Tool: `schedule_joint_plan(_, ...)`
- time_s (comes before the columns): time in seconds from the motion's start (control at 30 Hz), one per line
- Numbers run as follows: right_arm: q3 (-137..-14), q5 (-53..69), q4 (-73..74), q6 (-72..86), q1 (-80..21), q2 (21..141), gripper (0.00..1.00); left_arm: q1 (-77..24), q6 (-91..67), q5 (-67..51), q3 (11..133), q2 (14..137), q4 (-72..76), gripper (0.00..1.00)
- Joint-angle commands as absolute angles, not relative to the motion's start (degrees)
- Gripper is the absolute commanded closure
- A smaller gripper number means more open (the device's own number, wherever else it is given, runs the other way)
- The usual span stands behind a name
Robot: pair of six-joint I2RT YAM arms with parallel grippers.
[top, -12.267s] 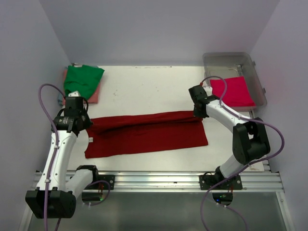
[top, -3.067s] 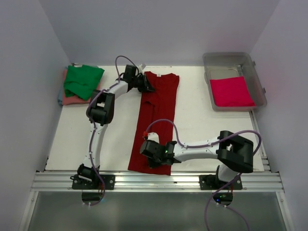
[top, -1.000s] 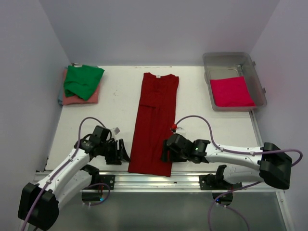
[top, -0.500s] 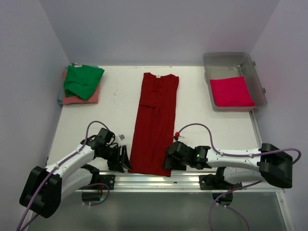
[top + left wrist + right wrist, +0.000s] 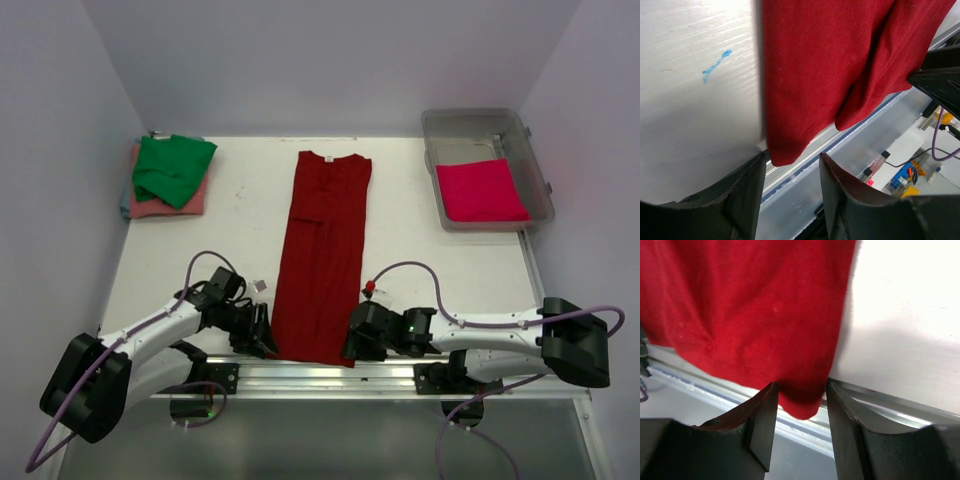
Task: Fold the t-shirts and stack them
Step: Fold the tshirt
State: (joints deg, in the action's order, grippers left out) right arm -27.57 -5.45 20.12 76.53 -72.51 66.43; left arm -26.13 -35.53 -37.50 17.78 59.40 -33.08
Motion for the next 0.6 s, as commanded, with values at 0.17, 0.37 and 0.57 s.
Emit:
schedule_joint_plan(0.17, -28.1, -8.0, 20.1, 79.0, -73.3, 69.0, 0.59, -29.9, -40.0, -35.5, 15.6, 62.1, -28.0, 0.56)
schedule_joint_plan(0.37, -28.0, -8.9, 20.1, 79.5, -73.6, 69.5, 0.77, -32.2, -40.8, -34.4, 14.9, 64.2, -24.7, 1.00)
schedule_joint_plan(0.57, -29.4, -11.2, 22.4, 78.1, -74.1, 66.0, 1.00, -32.6, -40.5, -31.1, 17.4, 57.9, -26.6, 1.00)
